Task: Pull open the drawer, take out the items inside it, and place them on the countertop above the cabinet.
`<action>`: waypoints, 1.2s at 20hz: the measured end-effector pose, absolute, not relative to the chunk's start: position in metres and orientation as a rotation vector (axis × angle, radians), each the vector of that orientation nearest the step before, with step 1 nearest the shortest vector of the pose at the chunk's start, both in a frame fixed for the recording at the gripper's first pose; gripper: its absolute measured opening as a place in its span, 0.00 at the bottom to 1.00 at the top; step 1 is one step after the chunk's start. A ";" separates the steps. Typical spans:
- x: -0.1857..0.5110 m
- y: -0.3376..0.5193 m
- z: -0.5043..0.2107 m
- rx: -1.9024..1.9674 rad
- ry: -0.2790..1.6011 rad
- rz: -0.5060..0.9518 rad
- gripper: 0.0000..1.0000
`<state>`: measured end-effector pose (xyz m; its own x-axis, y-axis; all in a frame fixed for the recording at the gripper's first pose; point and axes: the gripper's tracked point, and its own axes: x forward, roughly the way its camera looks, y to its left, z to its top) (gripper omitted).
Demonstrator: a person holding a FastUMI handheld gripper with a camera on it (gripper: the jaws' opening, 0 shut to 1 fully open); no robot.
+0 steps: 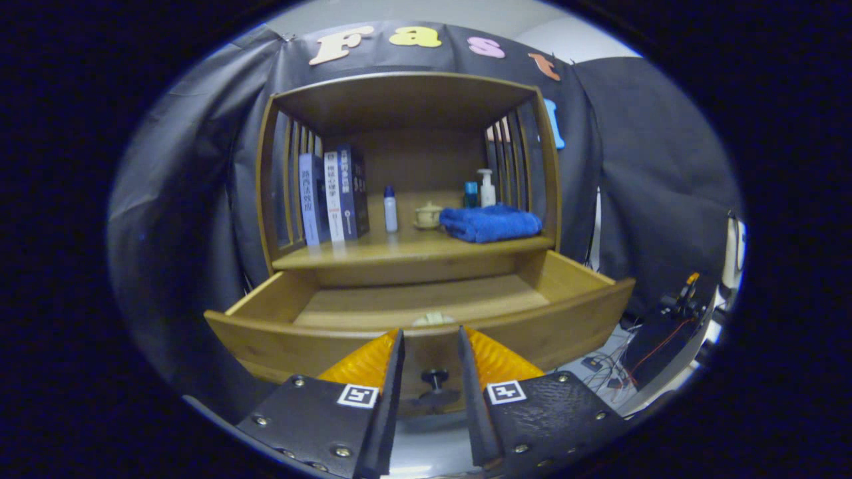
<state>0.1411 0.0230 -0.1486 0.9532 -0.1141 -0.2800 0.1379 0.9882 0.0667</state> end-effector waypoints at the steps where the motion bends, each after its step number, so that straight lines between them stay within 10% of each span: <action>1: 0.148 0.022 -0.135 0.083 0.270 -0.138 0.45; 24: 0.247 0.016 -0.260 0.054 1.007 -0.197 0.54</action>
